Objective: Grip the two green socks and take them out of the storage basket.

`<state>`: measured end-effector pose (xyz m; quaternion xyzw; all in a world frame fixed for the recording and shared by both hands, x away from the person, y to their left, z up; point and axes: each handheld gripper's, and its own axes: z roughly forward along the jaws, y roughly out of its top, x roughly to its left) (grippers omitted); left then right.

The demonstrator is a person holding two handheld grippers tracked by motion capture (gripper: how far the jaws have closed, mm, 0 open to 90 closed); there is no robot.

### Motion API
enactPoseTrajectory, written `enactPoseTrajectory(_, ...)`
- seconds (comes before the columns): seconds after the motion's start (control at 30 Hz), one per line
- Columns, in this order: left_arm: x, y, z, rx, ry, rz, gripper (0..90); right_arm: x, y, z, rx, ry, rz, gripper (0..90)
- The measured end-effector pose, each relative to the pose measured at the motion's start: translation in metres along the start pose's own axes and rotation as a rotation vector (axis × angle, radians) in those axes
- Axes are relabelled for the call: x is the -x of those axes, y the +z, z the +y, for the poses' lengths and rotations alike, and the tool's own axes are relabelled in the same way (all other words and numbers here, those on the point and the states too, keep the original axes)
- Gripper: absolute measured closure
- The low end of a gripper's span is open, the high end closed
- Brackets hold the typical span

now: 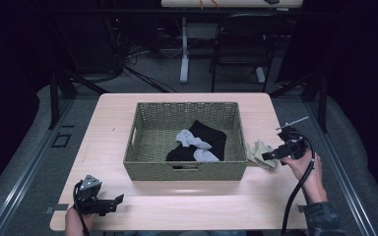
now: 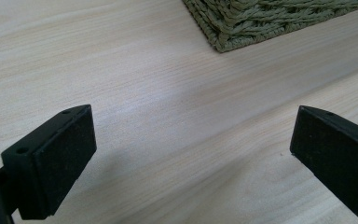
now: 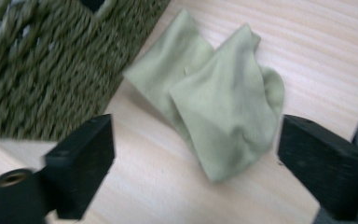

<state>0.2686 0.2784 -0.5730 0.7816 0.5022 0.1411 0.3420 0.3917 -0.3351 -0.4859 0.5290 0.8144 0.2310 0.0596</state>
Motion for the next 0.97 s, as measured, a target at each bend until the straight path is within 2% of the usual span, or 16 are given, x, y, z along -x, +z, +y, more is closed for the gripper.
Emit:
enactPoseTrajectory(0.03, 0.0, 0.0, 0.0, -0.001, 0.002, 0.001, 0.2, -0.002, -0.002, -0.004, 0.004, 0.004, -0.007, 3.7)
enactPoseTrajectory(0.17, 0.0, 0.0, 0.0, 0.0, 0.002, -0.001, 0.2, -0.007, -0.006, -0.015, 0.02, -0.008, -0.013, 2.2)
enactPoseTrajectory(0.23, 0.0, 0.0, 0.0, -0.001, 0.003, 0.0, 0.2, -0.009, -0.005, -0.022, 0.008, -0.017, -0.027, 1.6)
enactPoseTrajectory(0.4, 0.001, 0.001, 0.001, 0.001, 0.007, -0.002, 0.2, -0.013, 0.005, -0.04, -0.011, -0.029, -0.042, 0.0)
enactPoseTrajectory(0.57, 0.001, 0.002, 0.001, 0.002, 0.011, -0.007, 0.2, -0.014, 0.011, -0.053, -0.018, -0.03, -0.035, 0.0)
enactPoseTrajectory(0.73, 0.002, 0.002, 0.002, -0.006, 0.017, -0.007, 0.2, -0.009, 0.013, -0.059, -0.017, -0.01, -0.029, 0.0)
enactPoseTrajectory(0.97, 0.001, 0.003, 0.002, -0.006, 0.011, -0.006, 0.1, -0.004, 0.017, -0.059, -0.032, -0.017, -0.032, 0.0)
